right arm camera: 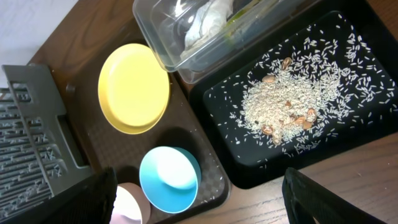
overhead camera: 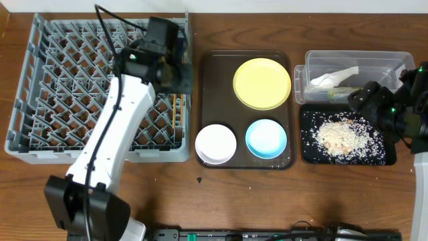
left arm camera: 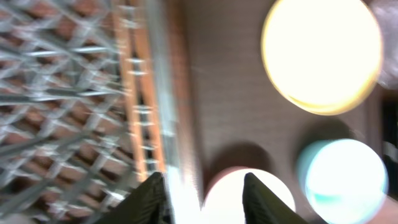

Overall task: Sort waste into correct bins and load items into the dishwasher
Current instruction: 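Reach the left gripper to the blue bowl and grasp its rim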

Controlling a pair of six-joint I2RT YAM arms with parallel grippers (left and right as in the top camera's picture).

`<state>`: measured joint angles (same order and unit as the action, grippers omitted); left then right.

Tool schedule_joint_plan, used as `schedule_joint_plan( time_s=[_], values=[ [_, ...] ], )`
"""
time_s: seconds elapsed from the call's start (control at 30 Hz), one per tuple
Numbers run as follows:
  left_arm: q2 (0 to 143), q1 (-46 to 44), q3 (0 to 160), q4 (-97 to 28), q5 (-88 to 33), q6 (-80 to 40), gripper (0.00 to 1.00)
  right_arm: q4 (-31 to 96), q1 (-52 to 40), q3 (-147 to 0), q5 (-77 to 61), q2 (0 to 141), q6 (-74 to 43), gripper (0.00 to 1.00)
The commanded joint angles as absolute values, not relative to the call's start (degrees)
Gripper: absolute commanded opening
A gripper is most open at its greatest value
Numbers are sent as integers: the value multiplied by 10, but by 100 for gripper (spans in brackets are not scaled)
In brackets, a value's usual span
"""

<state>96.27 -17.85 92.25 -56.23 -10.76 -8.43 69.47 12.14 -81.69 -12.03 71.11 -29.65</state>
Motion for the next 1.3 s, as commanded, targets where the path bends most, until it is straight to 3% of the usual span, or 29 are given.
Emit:
schedule_joint_plan(
  time_s=[0.0, 0.23, 0.6, 0.8, 0.83, 0.9, 1.0, 1.1, 1.27],
  values=[
    [976, -231, 916, -567, -162, -82, 48, 692, 123, -824, -125, 712, -291, 83],
    [1028, -348, 875, -498, -147, -76, 63, 692, 123, -824, -125, 712, -291, 83],
    [1180, -405, 871, -434, -105, -76, 63, 701, 123, -824, -125, 712, -291, 83],
    [1218, -405, 871, -427, -114, -77, 39, 699, 123, -824, -125, 712, -291, 84],
    [1219, -405, 871, -427, -114, -78, 33, 699, 123, -824, -125, 712, -291, 84],
    [1217, -405, 873, -427, -114, -78, 10, 699, 123, -824, -125, 712, -291, 84],
    [1199, -400, 890, -447, -113, -78, 8, 701, 123, -824, -125, 712, -291, 84],
    [1158, -387, 912, -476, -111, -78, 8, 703, 123, -824, -125, 711, -291, 99],
    [1045, -345, 923, -521, -16, -78, 8, 707, 123, -824, -125, 711, -291, 99]
  ],
)
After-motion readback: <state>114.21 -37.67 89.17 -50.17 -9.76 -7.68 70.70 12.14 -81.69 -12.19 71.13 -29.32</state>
